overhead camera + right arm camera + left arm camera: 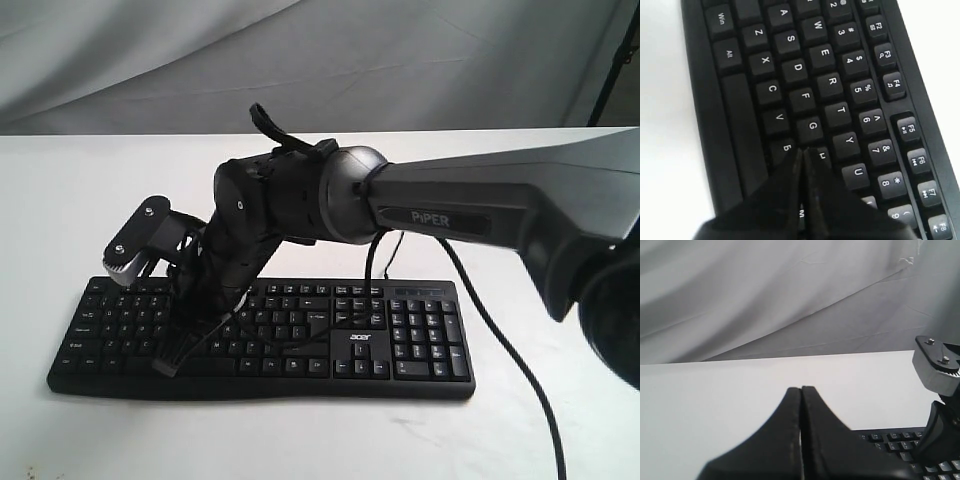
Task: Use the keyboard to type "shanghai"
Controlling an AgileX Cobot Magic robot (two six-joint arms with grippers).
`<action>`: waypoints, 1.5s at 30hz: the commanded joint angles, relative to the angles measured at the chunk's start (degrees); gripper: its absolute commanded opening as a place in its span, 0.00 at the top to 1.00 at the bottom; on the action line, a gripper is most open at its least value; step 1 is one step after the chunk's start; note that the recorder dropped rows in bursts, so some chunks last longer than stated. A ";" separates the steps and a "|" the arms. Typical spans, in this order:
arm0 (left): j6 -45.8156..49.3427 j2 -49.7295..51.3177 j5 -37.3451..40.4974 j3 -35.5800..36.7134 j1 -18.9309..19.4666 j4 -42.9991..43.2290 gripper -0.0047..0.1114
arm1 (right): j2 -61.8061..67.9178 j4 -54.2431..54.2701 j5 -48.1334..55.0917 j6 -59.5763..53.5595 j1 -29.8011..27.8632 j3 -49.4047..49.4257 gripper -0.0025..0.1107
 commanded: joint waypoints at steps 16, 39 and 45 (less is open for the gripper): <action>-0.15 -0.14 -0.31 0.10 -0.37 -0.13 0.96 | 2.36 0.55 -0.41 -0.65 0.16 0.60 0.98; -0.15 -0.14 -0.31 0.10 -0.37 -0.13 0.96 | 4.88 -0.65 1.84 -1.62 0.16 -9.15 0.98; -0.15 -0.14 -0.31 0.10 -0.37 -0.13 0.96 | 6.09 -0.54 2.59 -1.62 0.16 -9.68 0.98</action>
